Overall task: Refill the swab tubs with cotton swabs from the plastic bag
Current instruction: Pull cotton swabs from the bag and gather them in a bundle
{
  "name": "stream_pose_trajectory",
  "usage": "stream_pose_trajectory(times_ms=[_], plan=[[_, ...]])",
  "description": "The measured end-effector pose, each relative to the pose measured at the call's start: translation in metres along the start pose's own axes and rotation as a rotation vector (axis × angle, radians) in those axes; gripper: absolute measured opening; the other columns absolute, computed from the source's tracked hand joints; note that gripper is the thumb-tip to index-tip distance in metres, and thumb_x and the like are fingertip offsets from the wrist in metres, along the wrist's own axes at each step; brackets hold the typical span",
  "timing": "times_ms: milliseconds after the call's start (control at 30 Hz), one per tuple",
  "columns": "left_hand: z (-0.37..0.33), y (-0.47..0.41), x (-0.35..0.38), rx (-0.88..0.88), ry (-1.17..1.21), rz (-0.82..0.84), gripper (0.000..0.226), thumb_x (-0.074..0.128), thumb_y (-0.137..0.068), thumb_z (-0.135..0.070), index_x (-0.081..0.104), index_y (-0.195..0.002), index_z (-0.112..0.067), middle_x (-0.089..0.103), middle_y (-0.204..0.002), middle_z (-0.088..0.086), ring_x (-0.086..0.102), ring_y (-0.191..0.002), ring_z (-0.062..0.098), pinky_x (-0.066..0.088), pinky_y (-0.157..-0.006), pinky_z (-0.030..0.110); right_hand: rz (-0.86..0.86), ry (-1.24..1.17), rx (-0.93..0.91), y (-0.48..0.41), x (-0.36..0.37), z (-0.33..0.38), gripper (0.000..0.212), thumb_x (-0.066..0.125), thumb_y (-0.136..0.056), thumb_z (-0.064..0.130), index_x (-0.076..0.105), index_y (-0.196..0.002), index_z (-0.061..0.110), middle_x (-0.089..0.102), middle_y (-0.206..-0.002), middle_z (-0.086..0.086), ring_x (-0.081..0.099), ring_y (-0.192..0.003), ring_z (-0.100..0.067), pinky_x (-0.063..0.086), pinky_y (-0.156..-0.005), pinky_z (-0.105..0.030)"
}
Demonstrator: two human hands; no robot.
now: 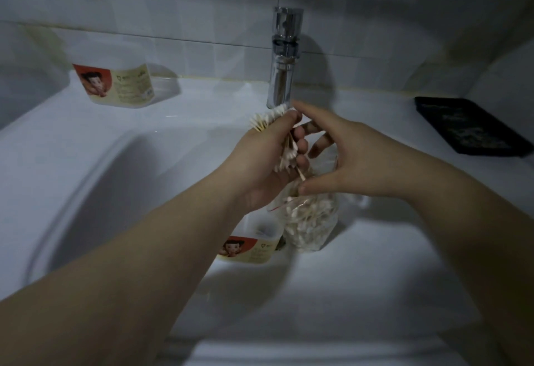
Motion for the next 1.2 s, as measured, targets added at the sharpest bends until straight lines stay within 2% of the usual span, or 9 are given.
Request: stream_pose_trajectory(times_ms=[100, 167, 267, 367, 533, 800, 933, 1100, 1200], plan=[[-0.002, -0.003, -0.005, 0.000, 0.141, -0.037, 0.024, 0.053, -0.105, -0.027, 0.060, -0.084, -0.016, 0.053, -0.065, -0.002, 0.048, -0.053, 0.010, 0.044, -0.051, 0.020, -0.033, 0.092, 0.069, -0.002, -0.002, -0.002, 0.091, 0.081, -0.060, 0.064, 0.048, -0.142, 0.046, 0.060, -0.120, 0.021, 0.064, -0.098, 0.000, 0.053, -0.079, -0.025], [-0.005, -0.005, -0.007, 0.009, 0.225, -0.053, 0.025, 0.053, -0.105, -0.026, 0.058, -0.083, -0.016, 0.053, -0.065, -0.002, 0.050, -0.052, 0.010, 0.046, -0.053, 0.021, -0.058, 0.161, 0.081, -0.004, -0.004, -0.003, 0.052, 0.075, -0.065, 0.063, 0.073, -0.108, 0.034, 0.066, -0.105, 0.013, 0.065, -0.094, -0.005, 0.053, -0.085, -0.033], [-0.007, -0.005, -0.009, 0.025, 0.237, -0.072, 0.025, 0.052, -0.106, -0.024, 0.057, -0.083, -0.015, 0.053, -0.063, -0.003, 0.052, -0.051, 0.009, 0.047, -0.056, 0.022, -0.070, 0.137, 0.044, -0.004, -0.003, -0.001, 0.015, 0.077, -0.077, 0.042, 0.076, -0.076, 0.027, 0.068, -0.096, 0.008, 0.064, -0.092, -0.008, 0.051, -0.090, -0.037], [-0.007, -0.004, -0.012, 0.030, 0.193, -0.100, 0.031, 0.051, -0.106, -0.026, 0.056, -0.078, -0.015, 0.053, -0.058, -0.003, 0.052, -0.049, 0.010, 0.046, -0.062, 0.024, -0.090, 0.034, 0.028, -0.003, -0.004, 0.001, 0.012, 0.077, -0.082, 0.031, 0.075, -0.072, 0.025, 0.067, -0.097, 0.009, 0.065, -0.092, -0.004, 0.049, -0.081, -0.027], [-0.008, -0.002, -0.007, 0.015, 0.236, -0.058, 0.029, 0.051, -0.106, -0.026, 0.056, -0.079, -0.015, 0.053, -0.058, -0.003, 0.053, -0.047, 0.010, 0.047, -0.060, 0.023, -0.106, 0.071, 0.043, -0.004, -0.005, -0.004, 0.021, 0.071, -0.075, 0.057, 0.073, -0.075, 0.036, 0.065, -0.100, 0.011, 0.064, -0.093, -0.005, 0.052, -0.089, -0.034], [-0.011, -0.007, -0.026, 0.085, 0.176, -0.212, 0.032, 0.054, -0.105, -0.027, 0.054, -0.075, -0.016, 0.050, -0.058, -0.002, 0.051, -0.052, 0.010, 0.046, -0.058, 0.024, -0.123, 0.022, 0.085, -0.004, -0.009, -0.002, 0.019, 0.067, -0.076, 0.031, 0.069, -0.061, 0.019, 0.065, -0.111, 0.015, 0.061, -0.096, 0.003, 0.044, -0.077, -0.014], [-0.012, -0.006, -0.045, 0.111, 0.050, -0.380, 0.026, 0.059, -0.102, -0.028, 0.055, -0.079, -0.017, 0.049, -0.052, -0.004, 0.045, -0.048, 0.011, 0.040, -0.049, 0.023, -0.269, 0.003, 0.094, -0.003, -0.029, -0.009, 0.021, 0.069, -0.082, 0.024, 0.069, -0.065, 0.012, 0.069, -0.106, 0.012, 0.063, -0.095, 0.000, 0.048, -0.084, -0.029], [-0.013, -0.003, -0.021, 0.122, -0.257, -0.209, 0.033, 0.062, -0.096, -0.051, 0.065, -0.096, -0.018, 0.051, -0.058, -0.008, 0.048, -0.056, 0.011, 0.043, -0.058, 0.027, -0.255, 0.011, 0.055, -0.003, -0.023, -0.002, 0.017, 0.070, -0.089, 0.035, 0.074, -0.077, 0.023, 0.067, -0.101, 0.009, 0.064, -0.091, -0.003, 0.047, -0.074, -0.021], [-0.010, 0.000, -0.006, 0.165, -0.374, -0.101, 0.029, 0.060, -0.100, -0.039, 0.065, -0.079, -0.020, 0.056, -0.057, -0.008, 0.051, -0.056, 0.011, 0.042, -0.058, 0.027, -0.199, 0.028, 0.017, -0.005, -0.012, 0.004, 0.018, 0.068, -0.086, 0.039, 0.076, -0.078, 0.025, 0.065, -0.099, 0.010, 0.064, -0.088, -0.004, 0.043, -0.070, -0.013]])
Point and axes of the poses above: each hand's wrist, its own y-axis away from the middle knuckle, its own x-axis out of the palm, z = x × y, the point moved 9 cm from there along -y, towards the middle knuckle
